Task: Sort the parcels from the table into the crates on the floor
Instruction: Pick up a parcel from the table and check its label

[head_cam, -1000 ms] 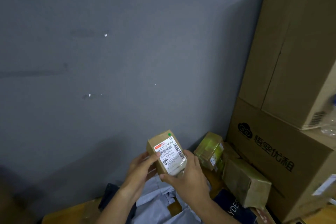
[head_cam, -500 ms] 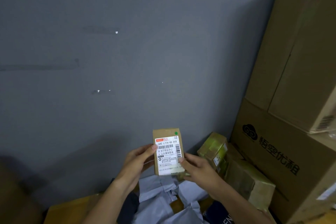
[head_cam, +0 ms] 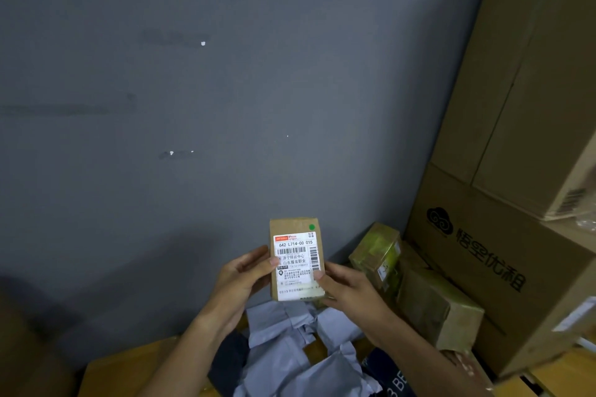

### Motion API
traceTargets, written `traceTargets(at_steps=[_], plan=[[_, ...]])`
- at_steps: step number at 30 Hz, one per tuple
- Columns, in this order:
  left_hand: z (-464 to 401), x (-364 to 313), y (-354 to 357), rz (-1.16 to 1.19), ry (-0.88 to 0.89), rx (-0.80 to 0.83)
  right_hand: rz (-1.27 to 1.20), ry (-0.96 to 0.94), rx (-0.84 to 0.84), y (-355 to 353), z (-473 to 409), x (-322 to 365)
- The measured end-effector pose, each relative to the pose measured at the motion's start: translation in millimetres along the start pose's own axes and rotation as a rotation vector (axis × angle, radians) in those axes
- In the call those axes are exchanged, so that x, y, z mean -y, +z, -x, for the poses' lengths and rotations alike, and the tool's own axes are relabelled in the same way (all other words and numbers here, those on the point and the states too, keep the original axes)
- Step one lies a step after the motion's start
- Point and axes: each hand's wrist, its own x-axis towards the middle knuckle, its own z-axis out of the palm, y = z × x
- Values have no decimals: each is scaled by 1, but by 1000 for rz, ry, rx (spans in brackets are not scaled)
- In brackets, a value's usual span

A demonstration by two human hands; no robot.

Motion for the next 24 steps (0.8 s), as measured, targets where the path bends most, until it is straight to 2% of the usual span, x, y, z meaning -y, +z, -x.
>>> traceTargets(at_steps=[6, 12, 24], plan=[[-8, 12, -2, 35, -47, 18, -98, 74, -11, -3, 10, -2], [-10, 25, 15, 48, -59, 82, -178, 111, -111, -19, 23, -13], [14, 48, 149, 27, -106, 312, -300, 84, -324, -116, 117, -39]])
